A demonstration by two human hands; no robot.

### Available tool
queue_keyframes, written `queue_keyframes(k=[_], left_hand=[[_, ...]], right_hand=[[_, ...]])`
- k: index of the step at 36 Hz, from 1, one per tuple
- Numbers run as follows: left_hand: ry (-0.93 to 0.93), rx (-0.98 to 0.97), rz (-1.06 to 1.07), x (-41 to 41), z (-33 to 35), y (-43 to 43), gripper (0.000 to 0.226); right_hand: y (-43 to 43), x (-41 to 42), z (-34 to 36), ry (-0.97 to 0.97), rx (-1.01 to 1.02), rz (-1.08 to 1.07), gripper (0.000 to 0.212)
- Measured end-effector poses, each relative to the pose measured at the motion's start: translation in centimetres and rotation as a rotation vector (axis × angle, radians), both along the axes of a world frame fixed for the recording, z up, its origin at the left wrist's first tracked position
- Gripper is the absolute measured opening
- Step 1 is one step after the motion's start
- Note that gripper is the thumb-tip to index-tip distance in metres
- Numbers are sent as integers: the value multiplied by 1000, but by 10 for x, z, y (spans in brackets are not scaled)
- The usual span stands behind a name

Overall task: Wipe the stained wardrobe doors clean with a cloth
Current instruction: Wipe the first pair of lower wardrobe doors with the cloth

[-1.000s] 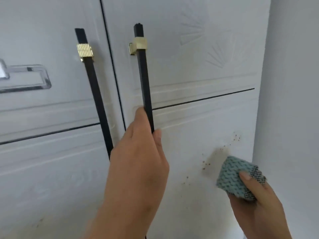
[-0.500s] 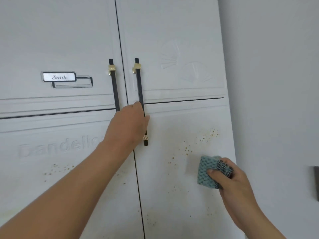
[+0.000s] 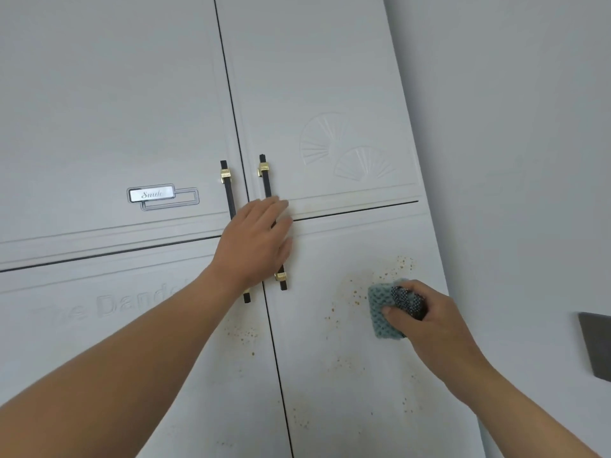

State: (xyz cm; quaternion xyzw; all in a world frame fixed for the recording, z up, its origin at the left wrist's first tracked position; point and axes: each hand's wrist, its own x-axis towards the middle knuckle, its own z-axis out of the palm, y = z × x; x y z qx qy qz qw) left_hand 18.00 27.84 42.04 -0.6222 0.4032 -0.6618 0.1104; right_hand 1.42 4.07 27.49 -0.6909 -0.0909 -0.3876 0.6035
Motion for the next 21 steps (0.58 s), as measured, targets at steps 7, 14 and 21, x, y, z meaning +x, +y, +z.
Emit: queue_keyframes(k=[7,14,21], left_hand=[[-41,18,54,15,-6,-3,24],[-17,-157,75,19,-12,-5,38],[-23,-165,39,24,-13,-1,34]], right_hand=[[-10,30,9,-78,-229,-139,15],[-12,102,42,-276,-475,-396,24],[37,171,61,-544,-453,-661,34]])
